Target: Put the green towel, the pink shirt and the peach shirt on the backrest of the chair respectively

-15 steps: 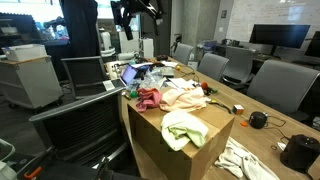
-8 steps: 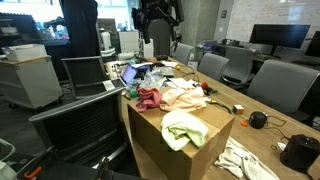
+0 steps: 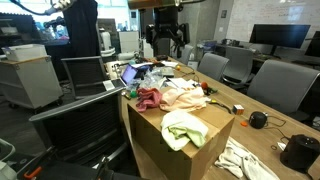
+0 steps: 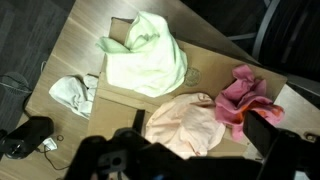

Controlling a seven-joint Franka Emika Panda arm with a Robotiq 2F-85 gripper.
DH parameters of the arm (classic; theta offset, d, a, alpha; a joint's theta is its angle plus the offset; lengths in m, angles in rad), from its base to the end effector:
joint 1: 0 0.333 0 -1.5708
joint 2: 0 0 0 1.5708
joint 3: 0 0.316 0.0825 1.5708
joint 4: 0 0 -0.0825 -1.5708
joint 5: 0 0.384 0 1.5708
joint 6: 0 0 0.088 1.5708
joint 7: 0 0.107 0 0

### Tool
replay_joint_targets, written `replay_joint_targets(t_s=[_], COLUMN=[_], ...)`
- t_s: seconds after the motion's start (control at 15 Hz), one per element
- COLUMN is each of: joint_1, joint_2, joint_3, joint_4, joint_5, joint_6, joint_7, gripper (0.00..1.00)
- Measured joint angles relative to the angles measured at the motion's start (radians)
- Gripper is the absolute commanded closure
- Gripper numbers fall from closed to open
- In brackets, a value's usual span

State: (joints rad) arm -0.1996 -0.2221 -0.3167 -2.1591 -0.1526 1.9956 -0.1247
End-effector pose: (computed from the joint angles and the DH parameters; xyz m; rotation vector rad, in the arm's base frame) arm 0.4224 -0.2589 0.4916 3.0169 -0.4968 0.0381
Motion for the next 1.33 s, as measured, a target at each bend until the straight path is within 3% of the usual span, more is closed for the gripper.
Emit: replay_joint_targets(t_s=[0.53, 1.33], joint_1=[-0.059, -0.127], joint_2=[0.161, 0.322], joint_3=[-0.035, -0.035], joint_4=[0.001, 0.003], joint_5=[0.146, 0.213], joint_6=[0.040, 0.154], joint_7=[-0.081, -0.010], gripper=[0.00, 0.00])
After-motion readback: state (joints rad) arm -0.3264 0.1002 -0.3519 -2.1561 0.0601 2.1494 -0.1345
